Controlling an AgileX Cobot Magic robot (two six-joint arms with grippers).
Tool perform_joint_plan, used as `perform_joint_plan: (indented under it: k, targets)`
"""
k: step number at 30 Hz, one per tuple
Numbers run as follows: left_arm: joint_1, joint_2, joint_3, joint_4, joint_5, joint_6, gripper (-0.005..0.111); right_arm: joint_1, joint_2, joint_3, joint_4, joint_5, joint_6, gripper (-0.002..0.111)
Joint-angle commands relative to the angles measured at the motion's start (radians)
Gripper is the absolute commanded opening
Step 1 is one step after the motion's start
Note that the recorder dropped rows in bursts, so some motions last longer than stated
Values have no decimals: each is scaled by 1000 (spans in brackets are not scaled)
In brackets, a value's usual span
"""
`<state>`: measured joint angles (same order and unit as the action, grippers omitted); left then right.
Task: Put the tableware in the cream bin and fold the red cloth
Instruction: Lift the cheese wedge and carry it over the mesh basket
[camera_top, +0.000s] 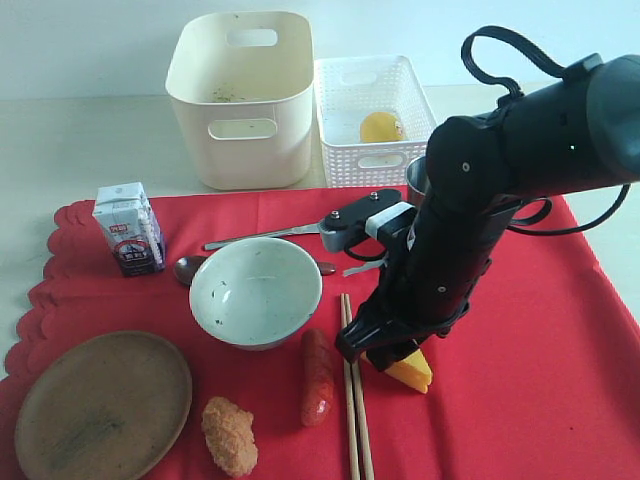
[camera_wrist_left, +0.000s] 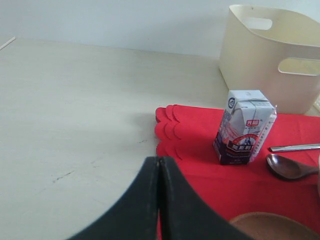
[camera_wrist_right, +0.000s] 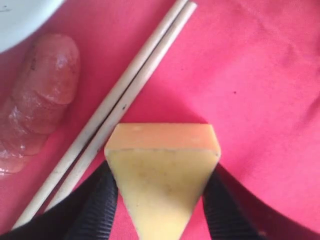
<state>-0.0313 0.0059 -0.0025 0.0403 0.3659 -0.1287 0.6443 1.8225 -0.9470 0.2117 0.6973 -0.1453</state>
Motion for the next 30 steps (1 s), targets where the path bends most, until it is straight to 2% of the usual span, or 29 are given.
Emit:
perform_joint_plan:
  k: [1,10,20,30]
  targets:
    - [2,-6,2,2,-11,1,0,2,-65,-3,-8,13,0,0]
    - [2,-6,2,2,-11,1,0,0,-174,-93,-73,119,0,0]
    - [2,-6,2,2,-11,1,0,0,-194,-369,-212,206,19,0]
    - [2,-6,2,2,-11,1,0,-122,-151,-545,-224,185,23,0]
